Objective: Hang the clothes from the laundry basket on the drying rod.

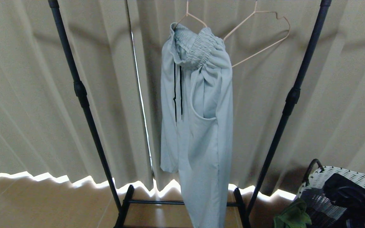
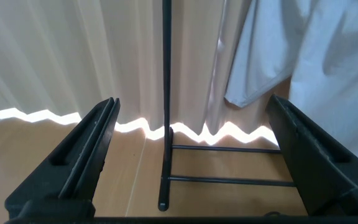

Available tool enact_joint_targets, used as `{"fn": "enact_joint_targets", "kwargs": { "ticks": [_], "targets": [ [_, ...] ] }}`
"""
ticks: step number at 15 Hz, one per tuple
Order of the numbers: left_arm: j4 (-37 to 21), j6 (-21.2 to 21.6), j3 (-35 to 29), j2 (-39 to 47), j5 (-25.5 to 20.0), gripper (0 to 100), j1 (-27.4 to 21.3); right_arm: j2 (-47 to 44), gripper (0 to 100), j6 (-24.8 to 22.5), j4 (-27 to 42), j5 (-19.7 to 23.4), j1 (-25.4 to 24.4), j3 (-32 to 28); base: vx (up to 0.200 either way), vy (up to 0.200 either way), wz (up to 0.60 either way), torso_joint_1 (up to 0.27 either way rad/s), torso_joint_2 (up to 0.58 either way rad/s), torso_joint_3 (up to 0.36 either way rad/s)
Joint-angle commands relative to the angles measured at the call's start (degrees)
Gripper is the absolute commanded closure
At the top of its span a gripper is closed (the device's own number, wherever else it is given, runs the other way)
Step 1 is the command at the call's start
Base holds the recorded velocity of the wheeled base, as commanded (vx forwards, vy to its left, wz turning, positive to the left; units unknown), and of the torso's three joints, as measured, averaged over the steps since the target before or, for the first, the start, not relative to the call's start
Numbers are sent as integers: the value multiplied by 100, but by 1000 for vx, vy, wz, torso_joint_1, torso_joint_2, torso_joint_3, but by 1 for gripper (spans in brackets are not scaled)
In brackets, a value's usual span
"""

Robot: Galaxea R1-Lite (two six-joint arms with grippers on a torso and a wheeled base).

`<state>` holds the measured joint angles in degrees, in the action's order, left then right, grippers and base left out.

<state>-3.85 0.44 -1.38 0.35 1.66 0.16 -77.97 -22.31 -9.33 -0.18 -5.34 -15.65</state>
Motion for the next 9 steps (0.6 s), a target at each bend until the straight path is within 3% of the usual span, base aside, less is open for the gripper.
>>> {"fn": "enact_joint_targets", "kwargs": {
  "ticks": [1,5,9],
  "targets": [
    [-1,0,-3,9,1,0,2,-1018,0,-2,-148,-87,-2,-96,0,0,0,0,0,0],
    [-1,-9,-3,9,10,0,2,-2266,0,-2,-1194,-324,-2,18,0,0,0,0,0,0],
    [7,-18,-3,9,19,0,2,-2715,0,-2,-1432,-324,-2,-34,0,0,0,0,0,0]
  ]
}}
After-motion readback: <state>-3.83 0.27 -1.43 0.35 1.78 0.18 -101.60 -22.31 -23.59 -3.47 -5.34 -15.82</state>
